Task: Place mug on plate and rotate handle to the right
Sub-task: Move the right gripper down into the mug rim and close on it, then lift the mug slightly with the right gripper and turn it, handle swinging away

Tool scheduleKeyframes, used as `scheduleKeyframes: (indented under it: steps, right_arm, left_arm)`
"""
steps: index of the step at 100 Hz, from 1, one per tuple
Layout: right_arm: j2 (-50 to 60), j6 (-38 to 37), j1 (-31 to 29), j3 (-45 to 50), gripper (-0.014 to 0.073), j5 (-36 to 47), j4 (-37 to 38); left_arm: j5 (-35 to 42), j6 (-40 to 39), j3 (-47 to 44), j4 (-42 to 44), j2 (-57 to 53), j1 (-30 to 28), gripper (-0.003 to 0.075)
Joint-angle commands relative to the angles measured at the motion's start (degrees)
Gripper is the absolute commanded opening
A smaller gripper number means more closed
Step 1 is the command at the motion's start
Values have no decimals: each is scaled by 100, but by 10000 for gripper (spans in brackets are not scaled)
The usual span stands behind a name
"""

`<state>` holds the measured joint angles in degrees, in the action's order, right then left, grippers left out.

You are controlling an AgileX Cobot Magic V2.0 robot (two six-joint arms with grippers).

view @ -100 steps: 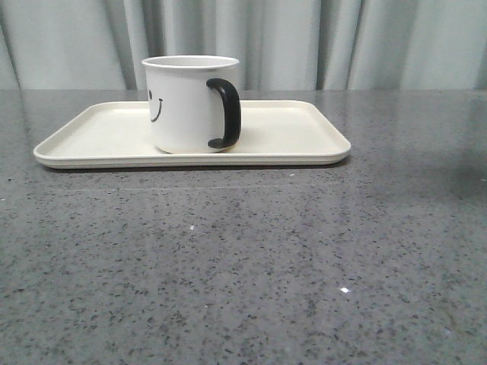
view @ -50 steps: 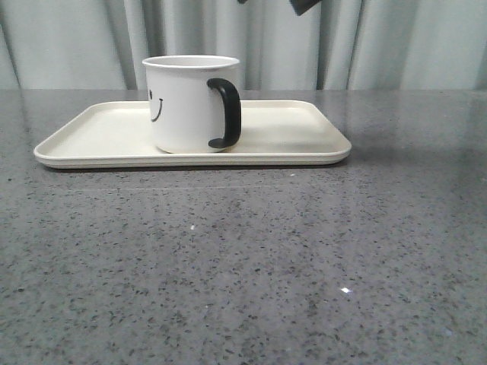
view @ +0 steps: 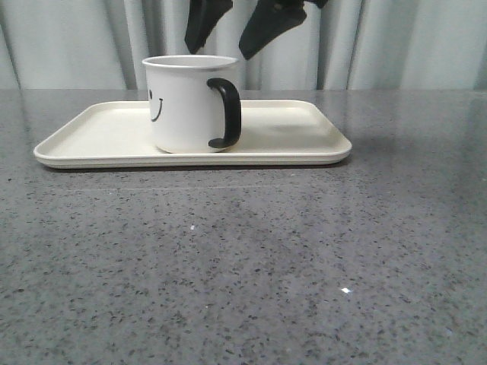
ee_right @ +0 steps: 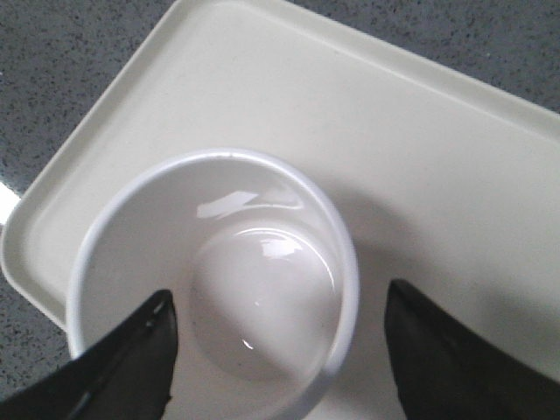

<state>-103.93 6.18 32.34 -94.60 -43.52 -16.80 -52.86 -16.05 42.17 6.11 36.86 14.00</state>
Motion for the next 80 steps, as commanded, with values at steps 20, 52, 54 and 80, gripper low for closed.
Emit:
scheduleKeyframes:
  steps: [20, 52, 54, 80]
  right_arm:
    - [6, 33, -8, -223, 510, 281, -10]
    - [-1, 29, -8, -223, 416, 459, -10]
    - [-1, 23, -8, -223, 388, 478, -10]
    - [5, -12, -8, -223, -72, 707, -14]
  left_arm:
    - [344, -51, 166, 48, -5, -12, 502]
    - [344, -51, 166, 48, -5, -12, 502]
    - [344, -51, 166, 48, -5, -12, 501]
    - [344, -51, 166, 48, -5, -12, 502]
